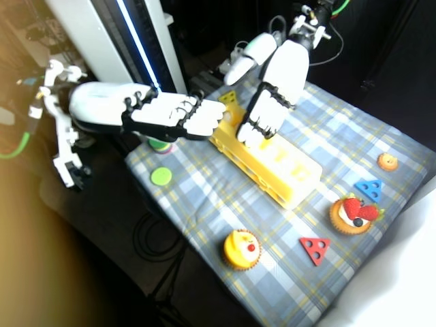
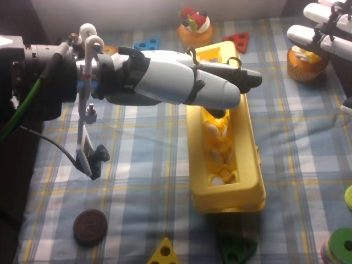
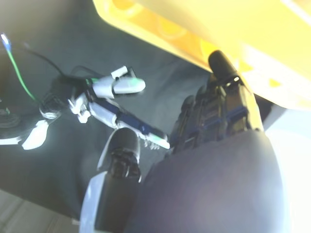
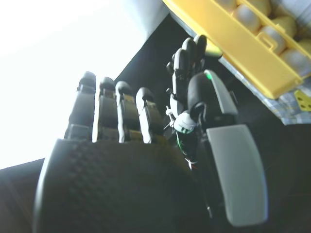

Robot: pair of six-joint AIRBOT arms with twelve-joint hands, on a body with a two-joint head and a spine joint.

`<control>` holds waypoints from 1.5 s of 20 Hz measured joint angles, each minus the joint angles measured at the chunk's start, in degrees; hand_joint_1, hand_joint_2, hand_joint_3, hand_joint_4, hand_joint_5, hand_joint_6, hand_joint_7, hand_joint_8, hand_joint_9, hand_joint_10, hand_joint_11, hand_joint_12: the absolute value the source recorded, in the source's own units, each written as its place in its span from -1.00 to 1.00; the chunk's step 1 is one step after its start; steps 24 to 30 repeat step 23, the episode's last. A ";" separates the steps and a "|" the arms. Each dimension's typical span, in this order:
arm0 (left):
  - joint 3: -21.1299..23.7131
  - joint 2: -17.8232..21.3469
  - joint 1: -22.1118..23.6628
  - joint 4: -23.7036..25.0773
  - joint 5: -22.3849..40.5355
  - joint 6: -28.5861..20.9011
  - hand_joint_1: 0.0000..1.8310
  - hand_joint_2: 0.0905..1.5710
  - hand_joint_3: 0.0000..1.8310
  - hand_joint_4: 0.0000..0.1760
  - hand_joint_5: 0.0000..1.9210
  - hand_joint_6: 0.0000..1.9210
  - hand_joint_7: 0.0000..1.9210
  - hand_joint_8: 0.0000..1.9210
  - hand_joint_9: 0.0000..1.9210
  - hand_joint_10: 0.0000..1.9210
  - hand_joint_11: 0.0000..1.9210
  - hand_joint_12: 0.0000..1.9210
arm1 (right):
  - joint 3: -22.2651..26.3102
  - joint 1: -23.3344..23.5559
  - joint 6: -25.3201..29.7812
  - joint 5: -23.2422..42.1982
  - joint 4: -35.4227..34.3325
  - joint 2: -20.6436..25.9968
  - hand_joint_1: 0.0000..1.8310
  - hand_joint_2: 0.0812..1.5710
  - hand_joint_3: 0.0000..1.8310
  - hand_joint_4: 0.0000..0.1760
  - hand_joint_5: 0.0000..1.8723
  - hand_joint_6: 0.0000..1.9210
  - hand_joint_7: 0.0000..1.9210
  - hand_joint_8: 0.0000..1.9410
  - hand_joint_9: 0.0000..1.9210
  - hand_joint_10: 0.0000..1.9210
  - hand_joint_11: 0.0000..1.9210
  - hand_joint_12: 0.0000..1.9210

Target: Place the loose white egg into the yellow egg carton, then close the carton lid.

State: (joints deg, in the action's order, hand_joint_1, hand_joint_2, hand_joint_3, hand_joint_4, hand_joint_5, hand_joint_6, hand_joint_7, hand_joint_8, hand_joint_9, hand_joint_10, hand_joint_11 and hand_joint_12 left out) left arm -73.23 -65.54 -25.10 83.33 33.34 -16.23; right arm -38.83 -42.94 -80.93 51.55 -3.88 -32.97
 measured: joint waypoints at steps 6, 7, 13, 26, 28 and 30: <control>2.95 4.11 1.05 -5.25 0.20 6.19 -1.00 0.76 -1.00 -1.00 -1.00 -1.00 -1.00 -1.00 -0.93 -0.96 -1.00 -0.20 | 0.00 -0.33 -0.02 0.35 -0.33 0.31 -0.37 0.72 -1.00 -0.11 -1.00 -1.00 -1.00 -1.00 -1.00 -1.00 -1.00 -1.00; 3.85 5.53 2.01 -7.63 0.55 7.91 -1.00 0.77 -1.00 -1.00 -1.00 -1.00 -1.00 -1.00 -0.93 -0.96 -1.00 -0.04 | 0.00 -0.59 -0.02 0.92 -0.61 0.52 -0.37 0.72 -1.00 -0.07 -1.00 -1.00 -1.00 -1.00 -1.00 -1.00 -1.00 -1.00; 9.60 12.83 2.95 -18.45 1.57 21.09 -1.00 0.80 -1.00 -1.00 -0.97 -0.99 -0.97 -1.00 -0.94 -0.97 -1.00 -0.22 | 1.05 -3.10 0.00 4.83 -1.31 2.36 -0.32 0.70 -0.99 -0.26 -1.00 -1.00 -1.00 -1.00 -1.00 -1.00 -1.00 -0.39; 18.58 25.49 -15.69 -70.73 16.46 65.79 -0.59 0.47 -1.00 -0.45 -1.00 -1.00 -1.00 -1.00 -1.00 -1.00 -1.00 -0.99 | 2.32 -9.01 -0.02 15.21 -6.40 3.37 -0.28 0.49 -1.00 -0.94 -1.00 -1.00 -1.00 -1.00 -1.00 -1.00 -1.00 -1.00; 18.58 25.49 -15.69 -70.73 16.46 65.79 -0.59 0.47 -1.00 -0.45 -1.00 -1.00 -1.00 -1.00 -1.00 -1.00 -1.00 -0.99 | 2.32 -9.01 -0.02 15.21 -6.40 3.37 -0.28 0.49 -1.00 -0.94 -1.00 -1.00 -1.00 -1.00 -1.00 -1.00 -1.00 -1.00; 18.58 25.49 -15.69 -70.73 16.46 65.79 -0.59 0.47 -1.00 -0.45 -1.00 -1.00 -1.00 -1.00 -1.00 -1.00 -1.00 -0.99 | 2.32 -9.01 -0.02 15.21 -6.40 3.37 -0.28 0.49 -1.00 -0.94 -1.00 -1.00 -1.00 -1.00 -1.00 -1.00 -1.00 -1.00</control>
